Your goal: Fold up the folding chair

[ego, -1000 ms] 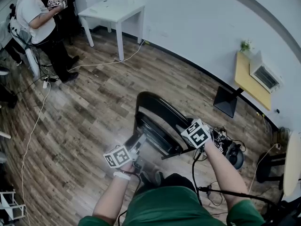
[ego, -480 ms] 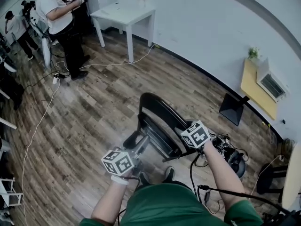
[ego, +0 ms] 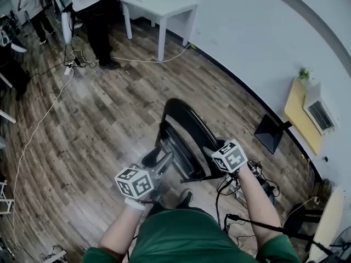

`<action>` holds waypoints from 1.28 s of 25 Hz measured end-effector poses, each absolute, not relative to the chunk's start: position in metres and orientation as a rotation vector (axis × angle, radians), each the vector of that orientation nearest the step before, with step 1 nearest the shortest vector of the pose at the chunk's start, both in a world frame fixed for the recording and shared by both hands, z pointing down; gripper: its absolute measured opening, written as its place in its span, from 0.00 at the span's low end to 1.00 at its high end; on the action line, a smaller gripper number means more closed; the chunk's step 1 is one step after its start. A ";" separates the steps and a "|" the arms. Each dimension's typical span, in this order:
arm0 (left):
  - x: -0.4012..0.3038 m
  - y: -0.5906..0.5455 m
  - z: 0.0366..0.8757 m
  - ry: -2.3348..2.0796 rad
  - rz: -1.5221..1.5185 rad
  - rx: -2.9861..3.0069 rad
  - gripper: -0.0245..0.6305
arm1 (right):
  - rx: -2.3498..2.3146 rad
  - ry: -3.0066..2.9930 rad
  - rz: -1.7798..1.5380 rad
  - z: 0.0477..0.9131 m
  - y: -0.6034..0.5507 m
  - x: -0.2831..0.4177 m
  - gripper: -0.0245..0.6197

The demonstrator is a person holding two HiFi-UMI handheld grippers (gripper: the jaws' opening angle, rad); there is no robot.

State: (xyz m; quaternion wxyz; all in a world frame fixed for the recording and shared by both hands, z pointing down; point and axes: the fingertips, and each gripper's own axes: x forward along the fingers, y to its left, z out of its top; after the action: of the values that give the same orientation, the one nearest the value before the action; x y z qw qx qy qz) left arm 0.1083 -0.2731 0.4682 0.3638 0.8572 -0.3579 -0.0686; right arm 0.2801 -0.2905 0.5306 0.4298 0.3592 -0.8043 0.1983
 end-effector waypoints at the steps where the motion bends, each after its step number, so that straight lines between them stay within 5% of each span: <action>1: 0.107 -0.273 0.469 -0.921 -0.181 2.202 0.48 | 0.899 -2.004 0.490 0.531 -0.290 0.279 0.25; 32: 0.092 -0.278 0.470 -0.946 -0.181 2.192 0.45 | 0.985 -2.011 0.470 0.531 -0.295 0.281 0.23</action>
State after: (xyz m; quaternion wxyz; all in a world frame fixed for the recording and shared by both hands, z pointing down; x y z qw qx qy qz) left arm 0.0918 -0.2781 0.4695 0.3652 0.8523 -0.3678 -0.0704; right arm 0.2805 -0.2954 0.5313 0.4139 0.3921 -0.8000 0.1869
